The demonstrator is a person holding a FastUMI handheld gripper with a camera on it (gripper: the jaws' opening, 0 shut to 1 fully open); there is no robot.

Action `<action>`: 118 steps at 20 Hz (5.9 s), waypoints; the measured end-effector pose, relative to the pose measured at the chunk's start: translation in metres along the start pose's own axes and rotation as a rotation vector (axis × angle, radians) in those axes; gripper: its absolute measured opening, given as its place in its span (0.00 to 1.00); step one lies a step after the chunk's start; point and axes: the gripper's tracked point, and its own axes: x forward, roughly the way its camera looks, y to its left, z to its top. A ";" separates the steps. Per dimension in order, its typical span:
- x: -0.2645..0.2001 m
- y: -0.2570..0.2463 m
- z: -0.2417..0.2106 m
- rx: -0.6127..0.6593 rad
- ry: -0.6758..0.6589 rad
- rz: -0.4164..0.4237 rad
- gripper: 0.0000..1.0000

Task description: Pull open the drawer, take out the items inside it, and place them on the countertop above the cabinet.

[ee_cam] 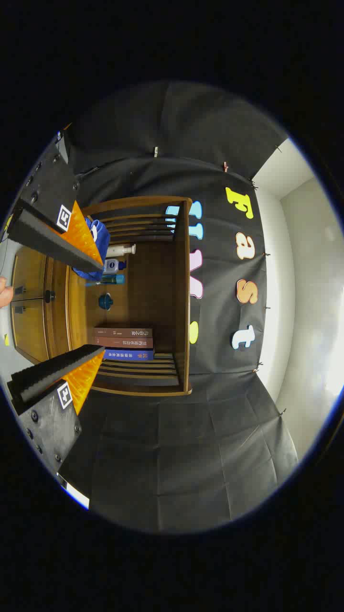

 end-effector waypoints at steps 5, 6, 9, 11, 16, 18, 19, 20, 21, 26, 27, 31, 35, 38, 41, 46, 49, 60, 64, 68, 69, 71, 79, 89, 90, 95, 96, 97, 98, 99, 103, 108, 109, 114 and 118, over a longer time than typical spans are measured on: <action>0.000 -0.003 -0.003 -0.002 0.003 -0.007 0.98; 0.000 -0.003 -0.004 -0.002 0.007 -0.007 0.98; 0.001 0.005 -0.005 0.017 0.012 0.014 0.98; 0.002 0.007 -0.007 0.016 0.012 0.018 0.98; 0.008 0.012 -0.017 0.017 0.012 0.035 0.98; 0.010 0.013 -0.026 0.028 0.013 0.040 0.98; 0.013 0.012 -0.035 0.023 0.019 0.038 0.98; 0.015 0.011 -0.043 0.016 0.022 0.036 0.98; 0.018 0.011 -0.051 0.011 0.024 0.034 0.98; 0.035 0.012 -0.129 -0.032 0.052 0.024 0.98; 0.039 0.015 -0.149 -0.037 0.063 0.029 0.98; 0.058 0.026 -0.220 -0.019 0.105 0.034 0.98; 0.085 0.032 -0.284 -0.016 0.154 0.040 0.98; 0.107 0.032 -0.313 -0.004 0.155 0.031 0.98; 0.128 0.034 -0.330 -0.019 0.155 0.038 0.98; 0.151 0.032 -0.338 0.001 0.135 0.029 0.84; 0.158 0.033 -0.341 0.008 0.140 0.043 0.70; 0.153 0.029 -0.338 0.001 0.154 0.014 0.36; 0.128 0.029 -0.334 0.003 0.138 0.017 0.35; 0.093 0.027 -0.327 0.014 0.130 0.016 0.35; 0.083 0.027 -0.327 0.013 0.132 0.016 0.35; 0.062 0.026 -0.323 0.000 0.136 0.014 0.35; 0.004 0.023 -0.323 -0.006 0.152 0.009 0.35; -0.015 0.016 -0.291 0.019 0.100 -0.024 0.99; -0.019 0.014 -0.288 0.022 0.116 -0.040 0.98; -0.041 0.007 -0.227 -0.027 0.167 -0.095 0.98; -0.042 0.007 -0.210 -0.048 0.181 -0.105 0.98; -0.039 0.007 -0.193 -0.073 0.201 -0.117 0.98; -0.035 0.008 -0.179 -0.098 0.229 -0.131 0.98; -0.029 0.011 -0.168 -0.118 0.265 -0.133 0.98; 0.004 0.021 -0.149 -0.133 0.468 -0.141 0.98; 0.056 0.010 -0.158 -0.128 0.652 -0.239 0.97; 0.064 0.006 -0.166 -0.139 0.704 -0.250 0.96; 0.117 0.014 -0.209 -0.045 0.882 -0.227 0.97; 0.140 0.008 -0.258 -0.026 1.049 -0.220 0.97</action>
